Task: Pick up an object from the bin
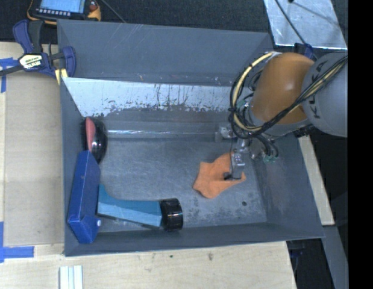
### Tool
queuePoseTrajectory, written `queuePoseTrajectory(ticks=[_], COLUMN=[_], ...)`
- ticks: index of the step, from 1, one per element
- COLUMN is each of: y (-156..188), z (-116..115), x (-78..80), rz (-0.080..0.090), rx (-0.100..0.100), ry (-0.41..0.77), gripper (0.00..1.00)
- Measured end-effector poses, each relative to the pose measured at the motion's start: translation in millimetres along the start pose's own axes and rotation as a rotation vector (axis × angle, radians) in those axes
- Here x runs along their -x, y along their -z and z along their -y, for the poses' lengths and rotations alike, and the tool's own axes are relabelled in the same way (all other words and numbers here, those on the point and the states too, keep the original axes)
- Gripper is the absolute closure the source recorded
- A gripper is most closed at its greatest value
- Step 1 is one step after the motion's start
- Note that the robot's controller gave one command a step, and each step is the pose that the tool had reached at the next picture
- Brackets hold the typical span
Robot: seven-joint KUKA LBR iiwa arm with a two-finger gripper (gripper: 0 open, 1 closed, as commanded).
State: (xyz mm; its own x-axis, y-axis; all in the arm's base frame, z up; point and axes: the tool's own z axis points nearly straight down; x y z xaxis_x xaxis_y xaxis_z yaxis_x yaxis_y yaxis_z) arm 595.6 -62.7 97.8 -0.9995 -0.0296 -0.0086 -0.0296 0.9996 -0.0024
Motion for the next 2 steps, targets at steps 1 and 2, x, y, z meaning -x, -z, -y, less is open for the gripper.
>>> queuePoseTrajectory(ticks=[1,2], y=[-26.6,-26.6], z=[19.6,19.4], x=[-47.3,-47.2], rz=[-0.005,-0.005], rx=[0.0,0.0], ry=[-0.133,-0.132], gripper=[1.0,1.0])
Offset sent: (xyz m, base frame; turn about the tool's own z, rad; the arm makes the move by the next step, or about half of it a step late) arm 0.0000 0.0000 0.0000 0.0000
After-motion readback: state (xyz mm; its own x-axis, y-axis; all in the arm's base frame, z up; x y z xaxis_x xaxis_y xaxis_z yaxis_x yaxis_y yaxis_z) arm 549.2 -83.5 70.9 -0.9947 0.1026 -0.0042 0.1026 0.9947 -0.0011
